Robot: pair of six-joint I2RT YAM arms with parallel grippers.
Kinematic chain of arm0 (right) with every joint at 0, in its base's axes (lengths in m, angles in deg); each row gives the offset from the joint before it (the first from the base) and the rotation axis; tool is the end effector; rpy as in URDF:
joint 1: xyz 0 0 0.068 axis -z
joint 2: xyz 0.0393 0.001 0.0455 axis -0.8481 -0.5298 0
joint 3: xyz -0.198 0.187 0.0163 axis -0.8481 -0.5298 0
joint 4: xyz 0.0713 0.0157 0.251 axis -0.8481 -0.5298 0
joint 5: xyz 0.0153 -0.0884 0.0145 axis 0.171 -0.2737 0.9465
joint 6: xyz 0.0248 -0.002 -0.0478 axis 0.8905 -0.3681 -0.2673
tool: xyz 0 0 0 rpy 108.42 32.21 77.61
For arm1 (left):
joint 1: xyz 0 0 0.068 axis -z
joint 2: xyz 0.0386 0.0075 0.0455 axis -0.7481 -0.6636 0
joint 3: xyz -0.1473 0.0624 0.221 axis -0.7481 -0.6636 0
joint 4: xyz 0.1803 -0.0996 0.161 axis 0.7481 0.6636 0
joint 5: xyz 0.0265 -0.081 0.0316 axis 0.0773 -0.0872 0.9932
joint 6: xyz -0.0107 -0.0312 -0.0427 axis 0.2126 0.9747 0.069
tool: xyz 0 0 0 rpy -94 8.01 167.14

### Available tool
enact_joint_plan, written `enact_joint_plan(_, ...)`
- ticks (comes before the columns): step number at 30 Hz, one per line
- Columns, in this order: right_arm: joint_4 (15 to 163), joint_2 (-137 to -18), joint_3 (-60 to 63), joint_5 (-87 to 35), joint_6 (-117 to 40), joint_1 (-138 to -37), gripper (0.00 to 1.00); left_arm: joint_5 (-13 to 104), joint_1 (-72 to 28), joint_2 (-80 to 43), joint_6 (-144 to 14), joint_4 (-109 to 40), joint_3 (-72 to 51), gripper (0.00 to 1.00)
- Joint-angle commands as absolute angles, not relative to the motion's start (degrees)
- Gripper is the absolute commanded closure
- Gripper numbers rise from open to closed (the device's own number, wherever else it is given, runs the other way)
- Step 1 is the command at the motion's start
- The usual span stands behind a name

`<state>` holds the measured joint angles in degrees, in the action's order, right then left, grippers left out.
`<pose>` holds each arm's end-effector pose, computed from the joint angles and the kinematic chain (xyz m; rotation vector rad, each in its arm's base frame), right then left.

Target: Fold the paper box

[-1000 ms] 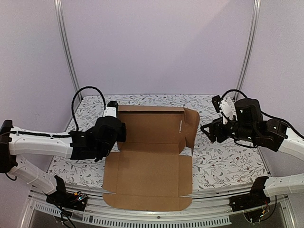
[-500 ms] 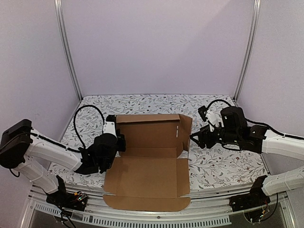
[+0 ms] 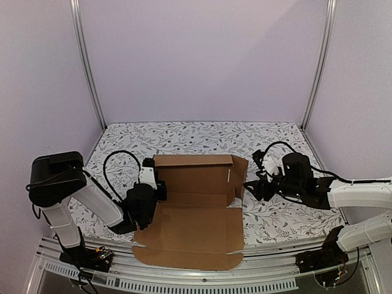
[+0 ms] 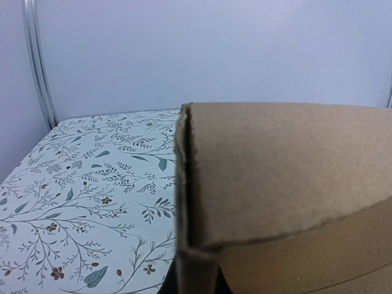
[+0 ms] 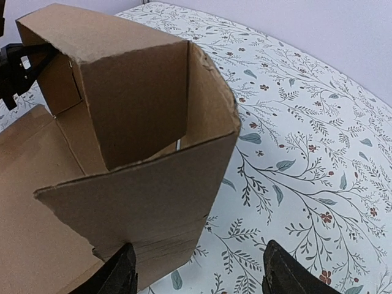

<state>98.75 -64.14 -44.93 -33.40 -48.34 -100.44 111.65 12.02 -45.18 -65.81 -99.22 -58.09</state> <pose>0.1803 0.1654 0.1993 -0.8166 1.9442 0.4321 0.1635 -0.2272 0.1285 0.0059 1.6700 -0.0482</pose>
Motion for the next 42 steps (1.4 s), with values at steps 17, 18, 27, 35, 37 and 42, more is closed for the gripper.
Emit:
enact_joint_plan(17,104.00,-66.64,-43.61,-27.74,-51.93,-97.93,0.31,111.21,16.08,-52.38,-72.49,-108.58,-57.71,1.00)
enact_joint_plan(18,104.00,-67.06,-43.36,-27.47,-51.73,-97.93,0.31,111.24,16.08,-52.52,-72.00,-108.35,-57.71,1.00)
enact_joint_plan(27,102.84,-68.80,-41.41,-27.49,-50.35,-97.91,0.33,110.97,16.08,-53.97,-71.18,-107.65,-57.65,1.00)
enact_joint_plan(35,97.78,-70.47,-39.73,-28.67,-49.66,-97.92,0.40,110.82,16.08,-54.17,-71.50,-106.62,-57.07,1.00)
enact_joint_plan(37,97.80,-71.32,-39.90,-27.65,-48.38,-97.93,0.42,110.82,16.09,-54.09,-71.48,-106.60,-57.09,1.00)
enact_joint_plan(42,97.93,-73.44,-40.00,-25.45,-46.33,-97.97,0.55,110.56,16.15,-53.97,-71.29,-106.42,-57.26,1.00)
